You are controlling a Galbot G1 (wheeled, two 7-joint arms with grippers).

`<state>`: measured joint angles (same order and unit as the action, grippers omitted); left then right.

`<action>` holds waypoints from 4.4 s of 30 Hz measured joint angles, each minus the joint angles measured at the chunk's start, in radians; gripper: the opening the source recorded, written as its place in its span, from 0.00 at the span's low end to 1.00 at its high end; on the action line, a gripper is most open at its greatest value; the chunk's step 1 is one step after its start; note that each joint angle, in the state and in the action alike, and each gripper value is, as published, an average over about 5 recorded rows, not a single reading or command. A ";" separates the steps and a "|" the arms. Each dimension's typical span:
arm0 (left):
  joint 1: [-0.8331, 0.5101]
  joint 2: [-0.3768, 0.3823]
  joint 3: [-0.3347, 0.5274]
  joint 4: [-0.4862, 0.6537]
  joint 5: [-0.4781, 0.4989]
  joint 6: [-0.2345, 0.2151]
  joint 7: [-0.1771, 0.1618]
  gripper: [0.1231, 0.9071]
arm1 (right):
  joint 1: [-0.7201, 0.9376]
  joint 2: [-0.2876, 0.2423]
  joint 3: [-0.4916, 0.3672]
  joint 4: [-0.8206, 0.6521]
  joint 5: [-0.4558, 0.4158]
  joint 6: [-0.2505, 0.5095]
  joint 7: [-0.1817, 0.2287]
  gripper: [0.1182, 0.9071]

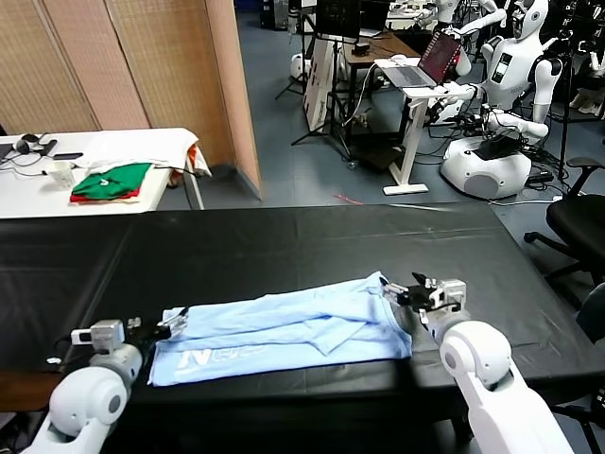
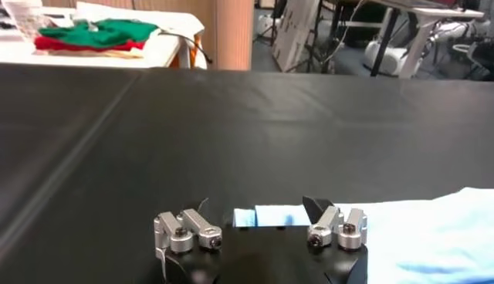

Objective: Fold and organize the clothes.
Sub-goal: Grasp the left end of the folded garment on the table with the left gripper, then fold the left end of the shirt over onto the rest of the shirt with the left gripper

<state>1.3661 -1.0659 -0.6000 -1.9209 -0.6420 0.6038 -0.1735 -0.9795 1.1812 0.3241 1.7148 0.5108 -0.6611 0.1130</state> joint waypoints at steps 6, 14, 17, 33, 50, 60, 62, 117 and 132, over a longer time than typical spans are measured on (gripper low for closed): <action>-0.006 0.000 0.006 0.013 0.004 -0.004 0.000 0.81 | 0.006 0.008 -0.003 -0.013 -0.006 0.004 -0.009 0.40; -0.026 0.003 0.026 0.038 0.037 -0.019 0.027 0.21 | -0.019 0.029 0.015 0.009 -0.027 0.016 0.016 0.03; -0.038 0.010 0.038 0.051 0.055 -0.029 0.039 0.05 | -0.046 0.048 0.033 0.035 -0.061 0.035 0.033 0.03; -0.107 0.046 0.066 0.087 0.088 -0.091 0.048 0.38 | -0.133 0.056 0.084 0.157 -0.067 0.034 0.001 0.62; 0.078 -0.075 -0.094 -0.086 0.076 -0.143 0.028 1.00 | -0.257 -0.007 0.156 0.324 -0.015 0.050 -0.018 1.00; 0.169 -0.175 -0.130 -0.101 0.081 -0.184 0.067 1.00 | -0.290 -0.009 0.165 0.359 -0.021 0.052 -0.017 1.00; 0.168 -0.188 -0.126 -0.096 0.090 -0.188 0.071 1.00 | -0.292 -0.009 0.163 0.362 -0.022 0.051 -0.017 1.00; 0.196 -0.010 -0.238 0.006 0.414 -0.331 0.146 0.07 | -0.351 0.031 0.218 0.399 -0.045 0.081 -0.035 1.00; 0.186 -0.102 -0.131 -0.179 0.253 -0.233 0.102 0.07 | -0.394 0.063 0.236 0.420 -0.072 0.099 -0.034 1.00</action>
<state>1.5520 -1.1675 -0.7306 -2.0995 -0.3893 0.3709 -0.0715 -1.3735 1.2443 0.5600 2.1352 0.4388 -0.5624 0.0790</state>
